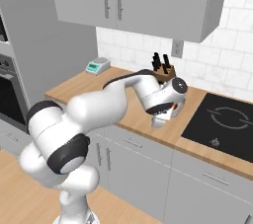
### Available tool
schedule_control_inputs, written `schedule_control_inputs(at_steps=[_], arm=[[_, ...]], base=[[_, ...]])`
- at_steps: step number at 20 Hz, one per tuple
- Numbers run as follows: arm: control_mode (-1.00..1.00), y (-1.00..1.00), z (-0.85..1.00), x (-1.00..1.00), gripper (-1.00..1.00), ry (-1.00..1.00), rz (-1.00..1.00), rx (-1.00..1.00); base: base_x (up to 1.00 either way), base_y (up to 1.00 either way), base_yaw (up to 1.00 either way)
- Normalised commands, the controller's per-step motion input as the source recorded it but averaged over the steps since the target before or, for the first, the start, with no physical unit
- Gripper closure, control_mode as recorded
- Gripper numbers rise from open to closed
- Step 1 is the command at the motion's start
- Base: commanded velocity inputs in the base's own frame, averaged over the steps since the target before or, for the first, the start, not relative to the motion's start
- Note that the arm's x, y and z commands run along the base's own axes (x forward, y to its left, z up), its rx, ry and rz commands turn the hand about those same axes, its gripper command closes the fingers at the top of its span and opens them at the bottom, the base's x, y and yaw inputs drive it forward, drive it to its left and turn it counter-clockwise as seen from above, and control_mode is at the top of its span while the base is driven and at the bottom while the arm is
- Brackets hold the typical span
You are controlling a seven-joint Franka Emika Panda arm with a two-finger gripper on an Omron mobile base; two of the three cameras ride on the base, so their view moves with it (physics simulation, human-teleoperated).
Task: Take the meat container that has the fish and place it on the second highest rack of the freezer. Then take the vegetable container that has the tomato and sweet potato and place it on the highest rack of the freezer.
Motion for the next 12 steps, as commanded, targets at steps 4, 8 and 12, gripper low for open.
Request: schedule_control_inputs(at_steps=[4, 8, 12], arm=[[-1.00, -0.16, -0.25, 0.33, -1.00, 0.02, 0.00, 0.00], [-1.00, -0.15, -0.22, 0.34, -1.00, 0.01, 0.00, 0.00], [-1.00, -0.13, -0.21, 0.40, -1.00, 0.00, 0.00, 0.00]], base=[[0.00, 0.00, 0.00], [0.00, 0.00, 0.00], [0.00, 0.00, 0.00]])
